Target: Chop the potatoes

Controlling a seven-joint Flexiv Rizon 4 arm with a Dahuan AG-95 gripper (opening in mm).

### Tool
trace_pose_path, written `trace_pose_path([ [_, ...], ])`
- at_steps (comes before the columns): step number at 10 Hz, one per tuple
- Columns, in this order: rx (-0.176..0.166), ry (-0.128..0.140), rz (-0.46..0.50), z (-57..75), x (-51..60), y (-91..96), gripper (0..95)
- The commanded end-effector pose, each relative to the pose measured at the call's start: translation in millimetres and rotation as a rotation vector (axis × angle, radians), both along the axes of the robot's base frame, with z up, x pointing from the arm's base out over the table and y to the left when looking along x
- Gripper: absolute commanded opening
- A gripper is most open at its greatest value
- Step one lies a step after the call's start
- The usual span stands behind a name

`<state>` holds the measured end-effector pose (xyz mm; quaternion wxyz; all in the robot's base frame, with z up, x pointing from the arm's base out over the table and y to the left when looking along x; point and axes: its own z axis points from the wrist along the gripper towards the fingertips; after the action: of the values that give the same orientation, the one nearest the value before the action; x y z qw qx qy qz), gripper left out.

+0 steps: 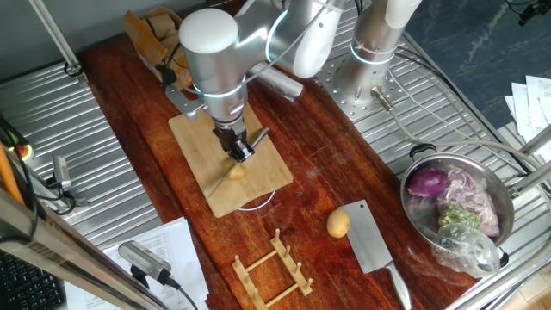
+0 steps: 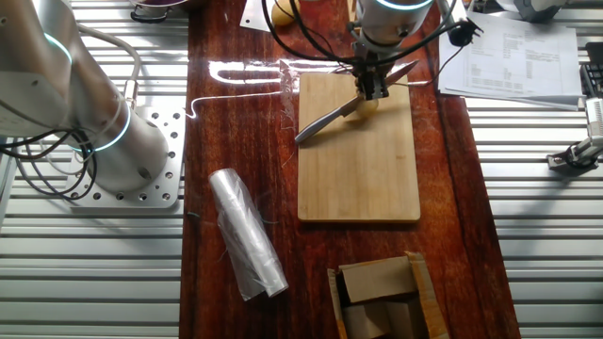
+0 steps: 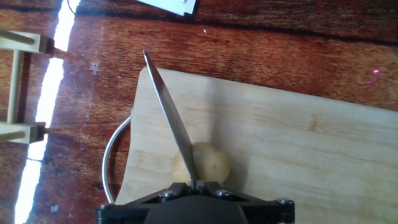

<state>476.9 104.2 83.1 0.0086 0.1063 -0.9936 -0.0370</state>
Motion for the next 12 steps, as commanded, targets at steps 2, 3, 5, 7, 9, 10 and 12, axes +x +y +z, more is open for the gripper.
trace_pose_path([
  [2,-0.003,0.001,0.013,-2.2,0.2,-0.9,0.0],
  [3,-0.004,0.002,0.016,-2.1,0.2,-1.1,0.0],
  [5,-0.007,0.001,0.024,-2.8,0.7,-1.5,0.0],
  [7,-0.01,-0.001,0.029,-5.8,2.6,-2.4,0.0],
  [9,-0.011,-0.003,0.032,-7.1,3.4,-2.8,0.0],
  [10,-0.012,-0.003,0.033,-7.3,3.5,-2.9,0.0],
  [12,-0.013,-0.004,0.036,-9.0,4.5,-3.3,0.0],
])
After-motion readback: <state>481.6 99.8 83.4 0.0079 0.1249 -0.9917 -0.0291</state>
